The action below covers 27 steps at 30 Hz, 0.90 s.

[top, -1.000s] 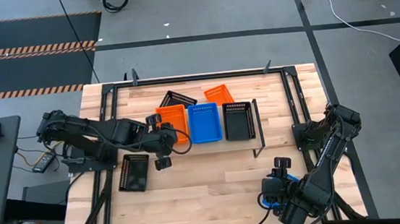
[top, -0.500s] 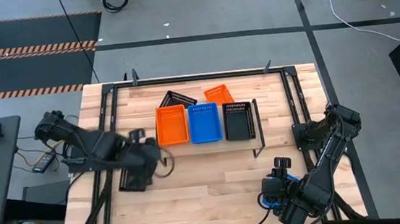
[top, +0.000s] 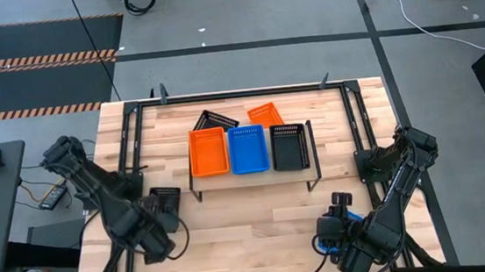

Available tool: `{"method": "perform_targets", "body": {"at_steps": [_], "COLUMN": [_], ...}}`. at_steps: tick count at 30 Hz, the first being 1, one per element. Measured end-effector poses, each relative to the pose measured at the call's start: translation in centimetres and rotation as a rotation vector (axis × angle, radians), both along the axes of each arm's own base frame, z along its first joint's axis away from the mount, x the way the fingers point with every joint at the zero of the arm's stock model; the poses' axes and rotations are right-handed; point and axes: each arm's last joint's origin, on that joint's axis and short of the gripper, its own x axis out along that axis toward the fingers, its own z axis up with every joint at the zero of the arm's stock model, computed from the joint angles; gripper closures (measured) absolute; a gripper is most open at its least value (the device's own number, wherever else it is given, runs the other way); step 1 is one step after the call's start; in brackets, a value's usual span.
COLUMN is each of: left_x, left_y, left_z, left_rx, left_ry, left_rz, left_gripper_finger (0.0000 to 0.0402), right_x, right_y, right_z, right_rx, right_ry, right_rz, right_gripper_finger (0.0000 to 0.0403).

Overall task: Stack baskets on shelf by color
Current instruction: Stack the bottom black bin on top of the black bin on the shelf

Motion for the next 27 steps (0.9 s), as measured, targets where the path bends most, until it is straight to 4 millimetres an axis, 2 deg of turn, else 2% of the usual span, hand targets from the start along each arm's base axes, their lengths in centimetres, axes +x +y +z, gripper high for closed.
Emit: {"method": "perform_targets", "body": {"at_steps": [9,15,19,22,24,27], "left_x": [-0.7,-1.9,-2.0,-2.0,-2.1,-2.1], "left_y": [0.0,1.1,1.2,1.2,1.3,1.3], "left_z": [-6.1,-9.7,-11.4,-12.3,-12.4,-12.3], "left_rx": [-0.014,0.011,-0.031,-0.067,-0.064,-0.060], "left_ry": [0.004,0.070,0.031,-0.001,0.002,0.019], "left_rz": [-0.007,0.024,0.023,0.025,0.025,0.024], "left_gripper_finger": [0.0180,0.0154,0.0155,0.0171,0.0195,0.0255], "right_x": [0.0,-0.2,-0.2,-0.2,-0.2,-0.2], "right_y": [0.4,0.6,0.5,0.6,0.5,0.6], "right_z": [0.0,0.0,0.0,0.0,0.0,0.0], "right_rx": [0.033,0.035,0.035,0.035,0.034,0.034], "right_ry": [-0.022,-0.022,-0.023,-0.023,-0.023,-0.023], "right_rz": [-0.015,-0.008,-0.009,-0.008,-0.009,-0.008], "right_gripper_finger": [0.0206,0.0206,0.0206,0.0206,0.0206,0.0206]}}
